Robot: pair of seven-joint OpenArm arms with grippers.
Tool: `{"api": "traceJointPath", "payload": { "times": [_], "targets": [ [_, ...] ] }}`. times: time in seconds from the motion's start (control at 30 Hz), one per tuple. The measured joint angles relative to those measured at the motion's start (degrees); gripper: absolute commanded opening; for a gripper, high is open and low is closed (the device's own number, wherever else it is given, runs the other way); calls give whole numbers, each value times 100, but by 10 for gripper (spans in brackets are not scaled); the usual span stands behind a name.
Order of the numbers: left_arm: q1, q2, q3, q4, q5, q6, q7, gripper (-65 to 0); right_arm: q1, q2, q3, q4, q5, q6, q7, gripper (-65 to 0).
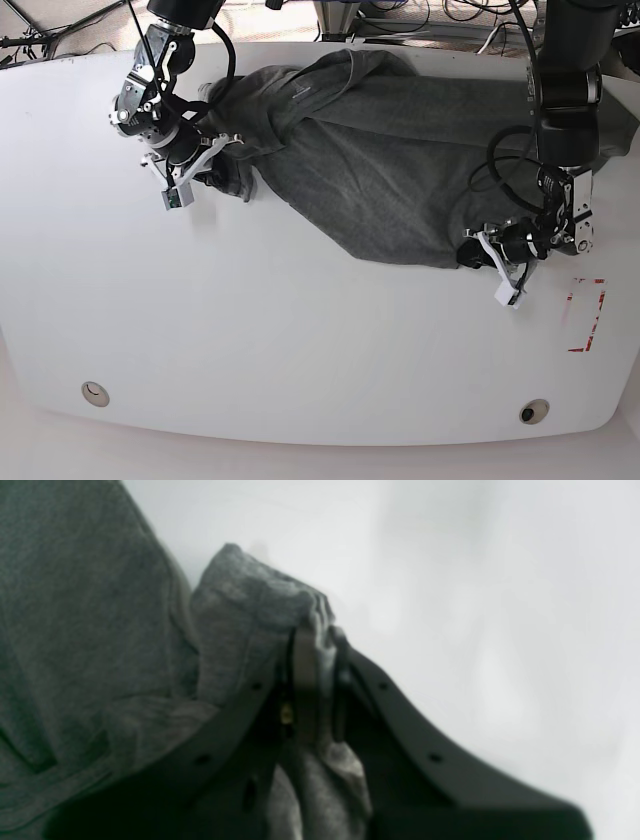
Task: Fold the T-shirt properly
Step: 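Pull the grasped corner toward the right gripper with the left gripper, then lift the grey T-shirt high with both grippers, holding it spread between them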
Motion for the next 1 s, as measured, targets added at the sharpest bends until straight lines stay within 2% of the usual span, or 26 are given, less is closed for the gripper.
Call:
{"api": "traceJointPath", "payload": {
  "times": [0.23, 0.4, 0.47, 0.6, 0.73, 0.83, 1.0],
  "targets": [
    [-15, 0, -22, 4, -4, 0, 46, -650, 46, 20, 0, -9, 0, 0, -4, -650],
    [63, 28, -498, 234, 133, -7, 306, -650, 273, 120, 0, -28, -269, -2, -68, -650],
    [131, 7, -660, 455, 313, 22, 417, -650, 426, 164, 2, -26, -426, -7, -31, -650],
    [216, -92, -542, 1025, 737, 96, 597, -650, 717, 197, 17, 17, -643, -15, -39, -650],
    [251, -46, -544, 1709, 688, 81, 739, -650, 953, 221, -24, 212, -693, -7, -48, -650],
    [201, 9, -549, 2179, 629, 59, 988, -650, 1167, 393, -37, 247, -621, 7, -46, -650],
    [179, 234, -1027, 3023, 621, 111, 1318, -650, 1587, 682, 0, 247, -704, -7, -295, -650]
  ]
}}
